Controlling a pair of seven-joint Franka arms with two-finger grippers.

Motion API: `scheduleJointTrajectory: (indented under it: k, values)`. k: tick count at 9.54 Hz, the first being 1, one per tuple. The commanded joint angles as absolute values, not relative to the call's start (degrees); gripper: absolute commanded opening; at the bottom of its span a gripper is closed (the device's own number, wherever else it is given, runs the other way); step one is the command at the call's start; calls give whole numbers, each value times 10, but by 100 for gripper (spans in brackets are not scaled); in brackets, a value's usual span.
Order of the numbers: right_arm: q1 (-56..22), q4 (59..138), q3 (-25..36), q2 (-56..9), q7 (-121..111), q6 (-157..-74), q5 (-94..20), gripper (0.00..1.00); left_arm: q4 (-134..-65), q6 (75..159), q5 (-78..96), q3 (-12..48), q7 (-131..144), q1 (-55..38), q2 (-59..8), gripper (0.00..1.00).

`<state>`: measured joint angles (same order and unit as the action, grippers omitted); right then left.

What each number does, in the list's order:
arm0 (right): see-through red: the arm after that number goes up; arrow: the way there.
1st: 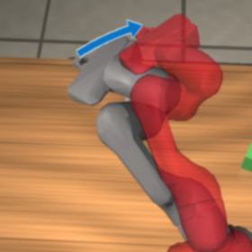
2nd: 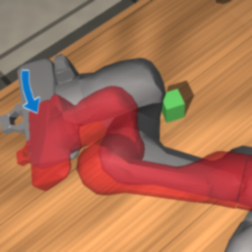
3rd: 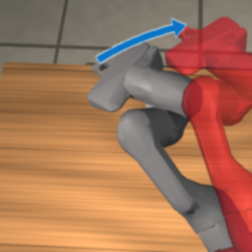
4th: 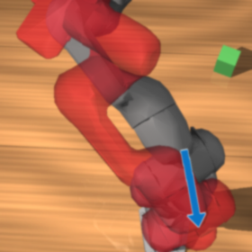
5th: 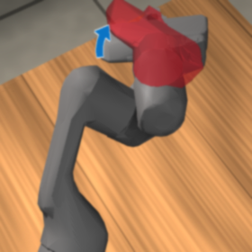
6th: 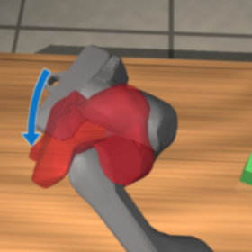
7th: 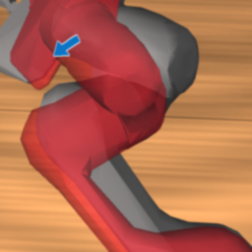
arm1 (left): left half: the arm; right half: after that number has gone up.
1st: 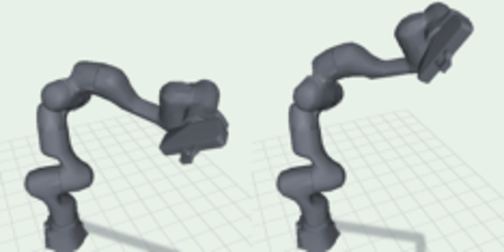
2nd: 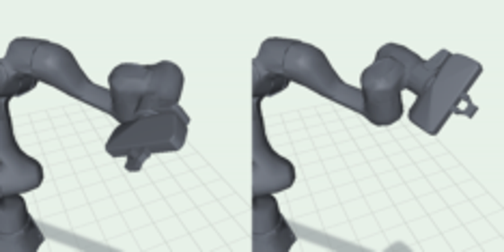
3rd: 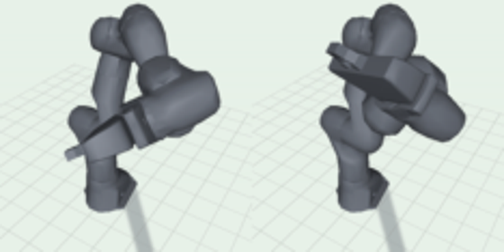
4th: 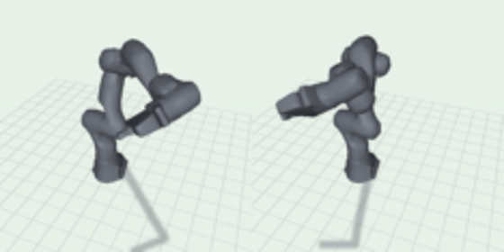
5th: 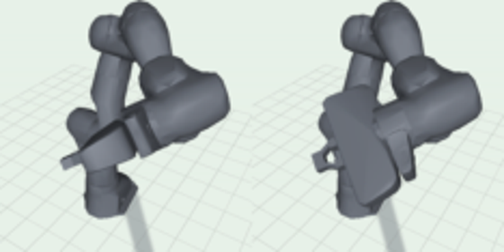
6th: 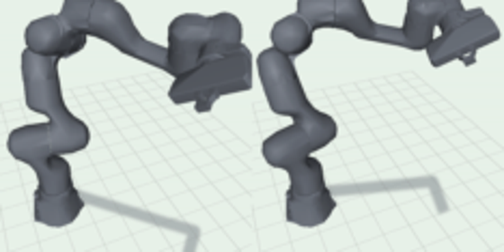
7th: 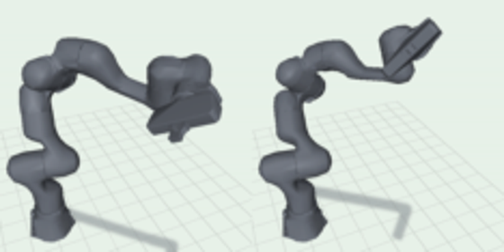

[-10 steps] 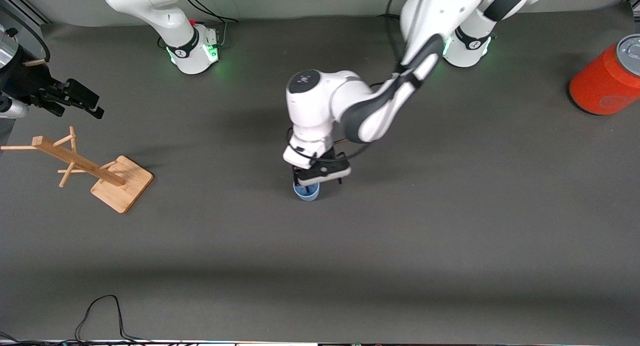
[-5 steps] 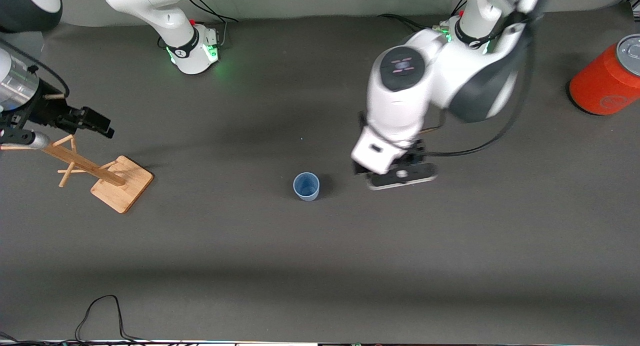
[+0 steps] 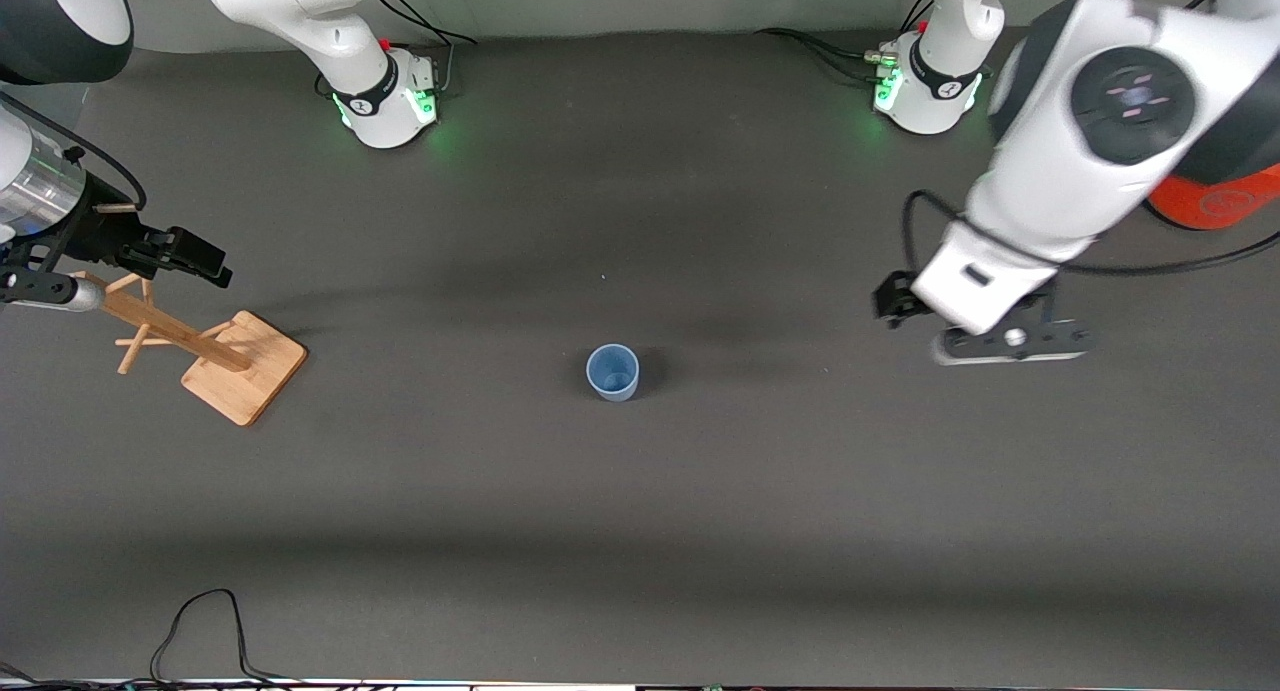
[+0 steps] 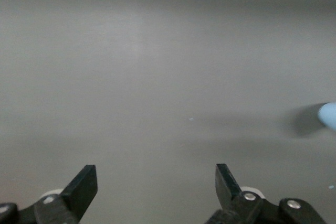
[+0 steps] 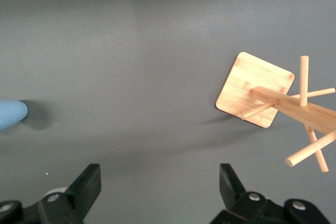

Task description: Rotate and upright cup with both arms

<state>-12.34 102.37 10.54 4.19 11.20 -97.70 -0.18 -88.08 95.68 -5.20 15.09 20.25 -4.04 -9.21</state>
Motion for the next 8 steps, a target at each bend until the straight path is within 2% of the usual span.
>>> scheduleJointTrajectory:
  k: [1, 4, 8]
  values:
    - [-119, 1003, 99, 33, 115, -972, -5, 100, -972, 961, -13, 61, 107, -49, 1, 100]
    - [-120, 1000, 96, 30, 115, -973, -4, 100, -992, 939, -12, -29, 37, -67, 39, 100]
    - [-119, 990, 91, 25, 118, -969, -4, 100, -989, 918, -10, -65, 36, -62, 39, 100]
